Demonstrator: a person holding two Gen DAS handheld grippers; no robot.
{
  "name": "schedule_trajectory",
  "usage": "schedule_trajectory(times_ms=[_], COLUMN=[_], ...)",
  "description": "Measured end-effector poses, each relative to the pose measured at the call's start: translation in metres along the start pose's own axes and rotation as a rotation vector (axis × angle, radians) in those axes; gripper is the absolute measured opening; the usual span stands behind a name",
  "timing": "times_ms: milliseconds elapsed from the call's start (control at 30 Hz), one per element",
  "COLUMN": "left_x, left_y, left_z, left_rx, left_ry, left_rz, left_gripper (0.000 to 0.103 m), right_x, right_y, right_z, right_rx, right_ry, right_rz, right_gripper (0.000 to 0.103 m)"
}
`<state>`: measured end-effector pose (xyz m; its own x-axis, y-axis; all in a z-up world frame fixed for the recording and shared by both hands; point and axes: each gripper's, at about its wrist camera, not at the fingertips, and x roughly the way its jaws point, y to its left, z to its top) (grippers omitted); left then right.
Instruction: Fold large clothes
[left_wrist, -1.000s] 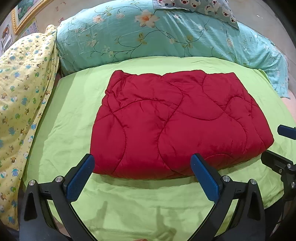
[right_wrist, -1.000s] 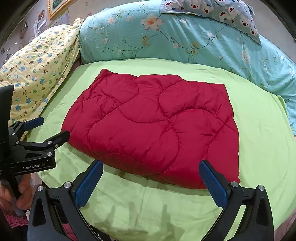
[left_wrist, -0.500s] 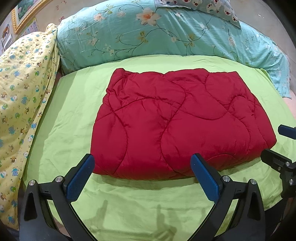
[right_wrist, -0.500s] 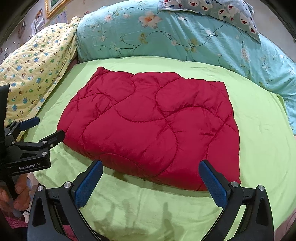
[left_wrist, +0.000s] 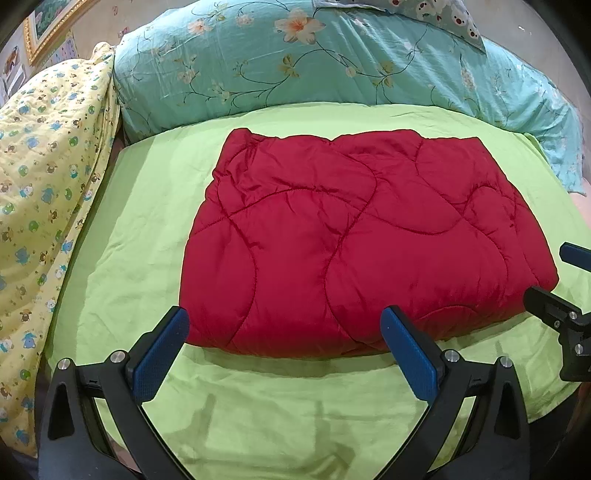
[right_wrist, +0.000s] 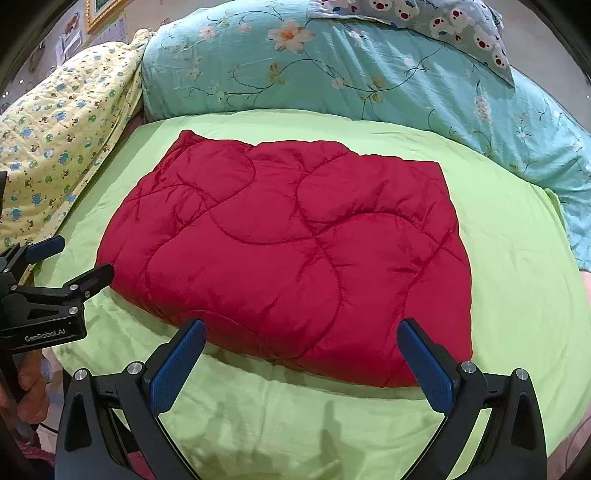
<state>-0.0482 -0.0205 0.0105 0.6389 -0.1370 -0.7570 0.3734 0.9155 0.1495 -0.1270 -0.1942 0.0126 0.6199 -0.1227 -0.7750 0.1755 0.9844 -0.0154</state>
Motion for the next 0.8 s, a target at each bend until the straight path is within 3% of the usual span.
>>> schedule_trajectory(times_ms=[200,800], left_x=[0.0011,0.0093], left_y=[-0.0027,-0.0041], left_z=[0.0001,0.003], left_rx=[0.008,0.013], left_ry=[0.001,-0.002], left_rz=[0.003,0.027], left_gripper=[0.103,0.103], right_x=[0.0,0.007], right_y=[-0.0061,-0.0102], right_z=[0.0006,0.0015], right_rx=[0.009,0.011], right_ry=[-0.014,-0.003], right_rz=[-0.043,-0.052], right_gripper=[0.103,0.103])
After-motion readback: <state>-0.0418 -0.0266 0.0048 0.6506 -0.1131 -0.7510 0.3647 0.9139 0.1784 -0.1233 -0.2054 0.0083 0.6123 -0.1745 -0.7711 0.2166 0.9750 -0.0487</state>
